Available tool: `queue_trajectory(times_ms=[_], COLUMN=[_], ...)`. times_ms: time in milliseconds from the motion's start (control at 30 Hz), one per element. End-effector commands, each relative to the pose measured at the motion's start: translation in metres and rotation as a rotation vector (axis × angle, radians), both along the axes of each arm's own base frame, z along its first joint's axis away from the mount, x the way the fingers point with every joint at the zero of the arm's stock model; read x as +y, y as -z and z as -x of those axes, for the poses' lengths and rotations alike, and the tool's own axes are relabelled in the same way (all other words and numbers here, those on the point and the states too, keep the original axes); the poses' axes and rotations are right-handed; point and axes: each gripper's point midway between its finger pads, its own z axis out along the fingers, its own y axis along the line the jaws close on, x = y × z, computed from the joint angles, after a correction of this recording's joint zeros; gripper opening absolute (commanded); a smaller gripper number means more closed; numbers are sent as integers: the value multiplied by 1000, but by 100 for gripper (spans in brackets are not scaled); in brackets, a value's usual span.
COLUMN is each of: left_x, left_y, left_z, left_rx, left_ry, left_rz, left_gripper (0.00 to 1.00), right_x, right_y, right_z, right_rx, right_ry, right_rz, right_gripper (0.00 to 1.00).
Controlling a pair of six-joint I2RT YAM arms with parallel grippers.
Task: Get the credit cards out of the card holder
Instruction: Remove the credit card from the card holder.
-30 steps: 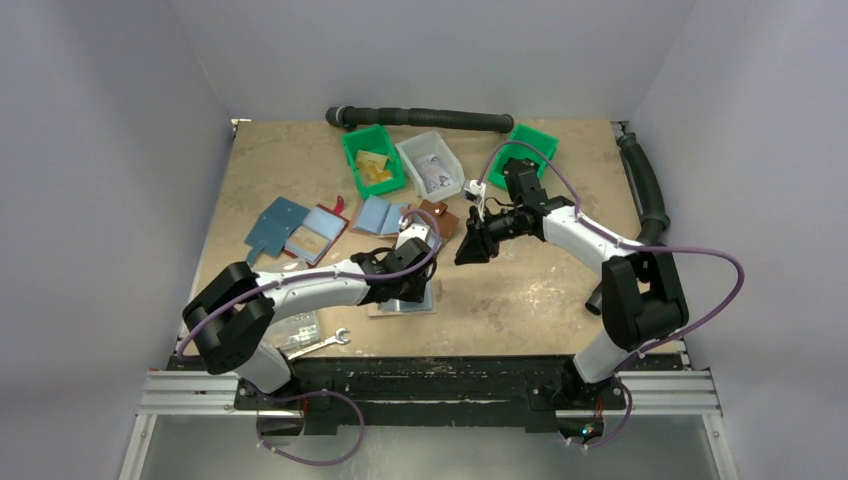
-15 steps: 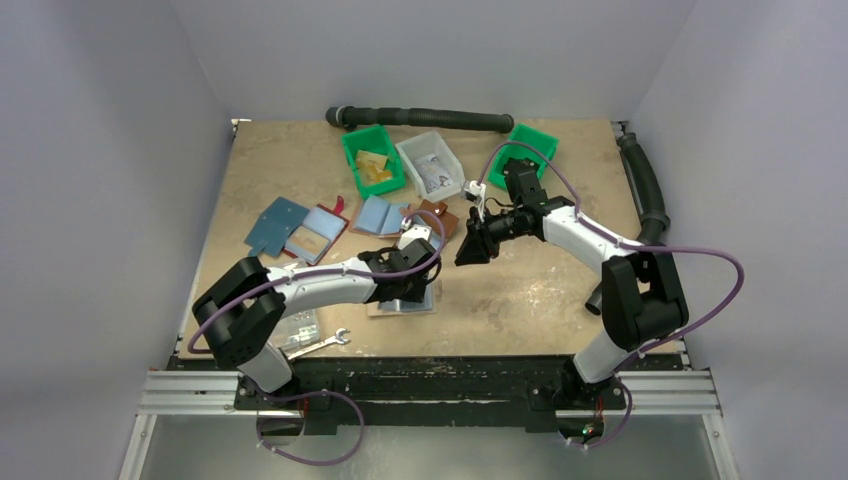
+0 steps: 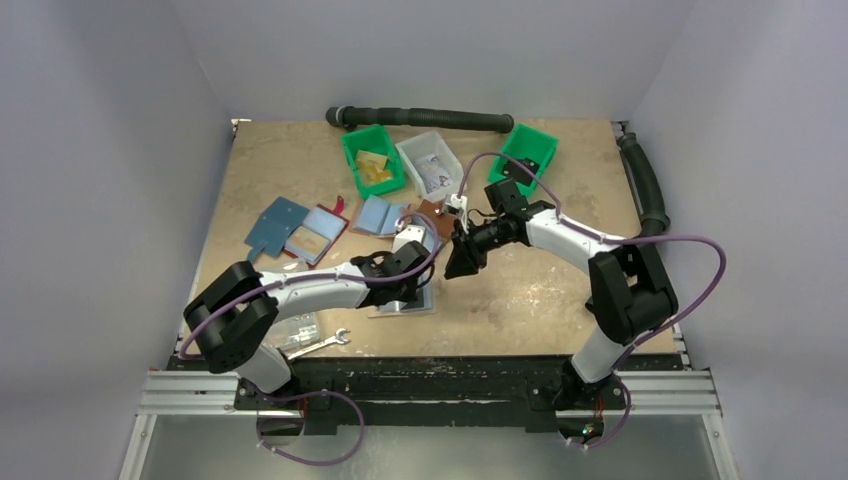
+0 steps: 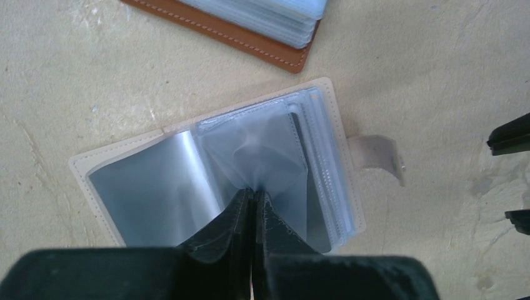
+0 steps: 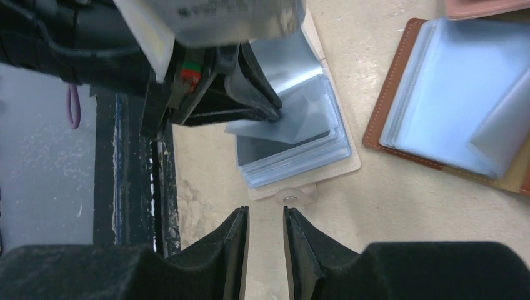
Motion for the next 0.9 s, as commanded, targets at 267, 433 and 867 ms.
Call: queue_trajectory(times_ms=[267, 433, 867], left_x=[26, 36, 45], left_y=[-14, -8, -8], left_z=[5, 9, 10], left_rx=[-36, -33, -60], left_ry=[-57, -78, -131], left_rz=[320, 357, 416], left_gripper=[0, 0, 0], right_x=[37, 44, 91], right_y=[16, 14, 24], right_z=[-5, -11, -3], right_rx=[-8, -12, -64], right_ry=[-9, -6, -105], right_rz=[57, 66, 175], right_gripper=[34, 36, 37])
